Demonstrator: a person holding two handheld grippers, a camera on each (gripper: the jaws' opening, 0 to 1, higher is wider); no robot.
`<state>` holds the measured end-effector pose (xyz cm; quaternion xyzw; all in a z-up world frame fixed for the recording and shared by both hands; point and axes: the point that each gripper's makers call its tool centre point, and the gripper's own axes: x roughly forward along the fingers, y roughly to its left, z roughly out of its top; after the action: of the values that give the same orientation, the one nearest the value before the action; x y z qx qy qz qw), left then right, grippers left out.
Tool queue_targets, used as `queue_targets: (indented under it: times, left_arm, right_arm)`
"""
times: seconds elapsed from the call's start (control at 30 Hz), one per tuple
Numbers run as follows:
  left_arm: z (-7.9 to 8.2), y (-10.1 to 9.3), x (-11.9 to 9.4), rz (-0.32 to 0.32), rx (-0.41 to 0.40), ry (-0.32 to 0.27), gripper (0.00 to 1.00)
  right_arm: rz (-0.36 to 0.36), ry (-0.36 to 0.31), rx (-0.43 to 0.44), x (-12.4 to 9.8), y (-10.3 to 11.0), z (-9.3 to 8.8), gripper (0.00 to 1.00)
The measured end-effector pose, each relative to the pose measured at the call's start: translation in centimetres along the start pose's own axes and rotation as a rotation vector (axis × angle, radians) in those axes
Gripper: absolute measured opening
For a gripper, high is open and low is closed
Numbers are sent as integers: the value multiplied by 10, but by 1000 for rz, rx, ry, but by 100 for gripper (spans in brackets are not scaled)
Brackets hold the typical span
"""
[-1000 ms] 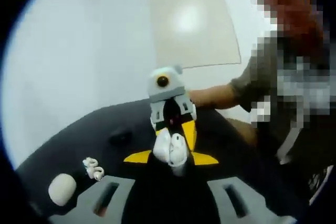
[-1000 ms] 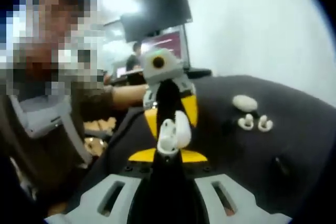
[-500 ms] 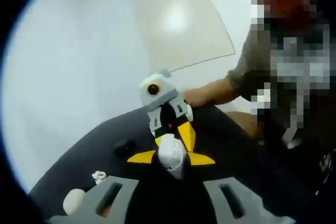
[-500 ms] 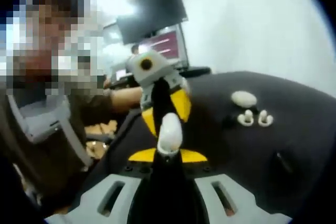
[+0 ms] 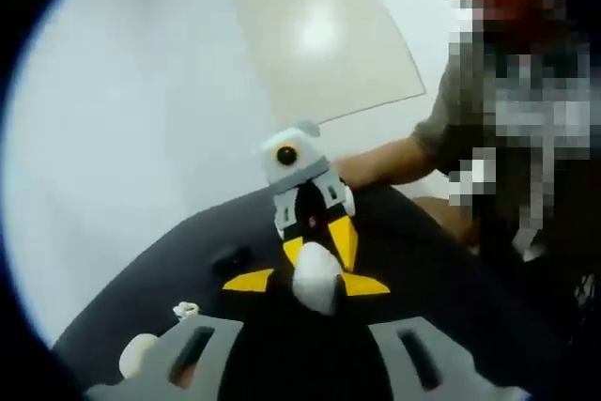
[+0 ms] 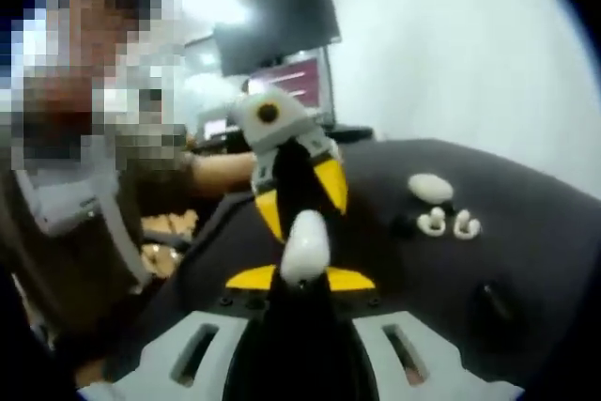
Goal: Pick up three earphones and place each one into its charging case using tactile feedback, ensure that each earphone is properly inserted and securely positioned inside the case.
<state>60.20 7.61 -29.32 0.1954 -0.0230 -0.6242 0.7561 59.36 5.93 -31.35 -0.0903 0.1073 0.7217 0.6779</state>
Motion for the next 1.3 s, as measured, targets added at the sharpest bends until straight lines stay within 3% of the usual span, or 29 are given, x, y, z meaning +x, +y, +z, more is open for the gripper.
queue_targets:
  times: [0.1, 0.2, 0.3, 0.33, 0.43, 0.73, 0.8, 0.87, 0.97, 1.03, 1.17, 1.23, 1.27, 1.3]
  left_arm:
    - [-7, 1, 3, 2, -23, 21, 24]
    - [-11, -1, 6, -8, -42, 37, 28]
    - [-23, -1, 10, -13, -71, 90, 29]
    - [-20, -2, 11, -15, -106, 66, 29]
    - [-21, 0, 10, -10, -110, 73, 30]
    - [-19, 7, 6, 16, -88, 71, 32]
    - [-12, 10, 4, 21, -114, 40, 32]
    - [2, 19, -2, 45, -177, -34, 32]
    - [25, 42, -22, 109, -318, -179, 29]
    - [41, 61, -41, 156, -416, -307, 23]
    - [51, 86, -68, 256, -484, -468, 16]
    - [49, 90, -76, 285, -482, -481, 0]
    - [40, 95, -79, 331, -504, -442, 0]
    - [37, 99, -81, 357, -476, -426, 0]
  right_arm:
    - [-16, 8, -59, 0, 1, -2, 31]
    - [-46, 24, -90, 0, -4, -5, 32]
    - [-57, 26, -96, 0, -6, -5, 34]
    - [-59, 28, -94, 0, -5, -6, 34]
    - [-68, 31, -93, 1, -7, -7, 35]
    - [-106, 19, -128, -2, -14, -3, 39]
    - [-106, -4, -121, -4, -15, 2, 39]
    - [-116, -62, -111, -8, -17, 13, 39]
    - [-168, -172, -63, -24, -28, 34, 37]
    - [-217, -241, -31, -37, -39, 46, 35]
    - [-299, -406, 68, -63, -59, 68, 33]
    - [-334, -462, 107, -74, -67, 74, 31]
    - [-356, -481, 118, -79, -72, 75, 30]
    - [-382, -502, 127, -84, -76, 77, 29]
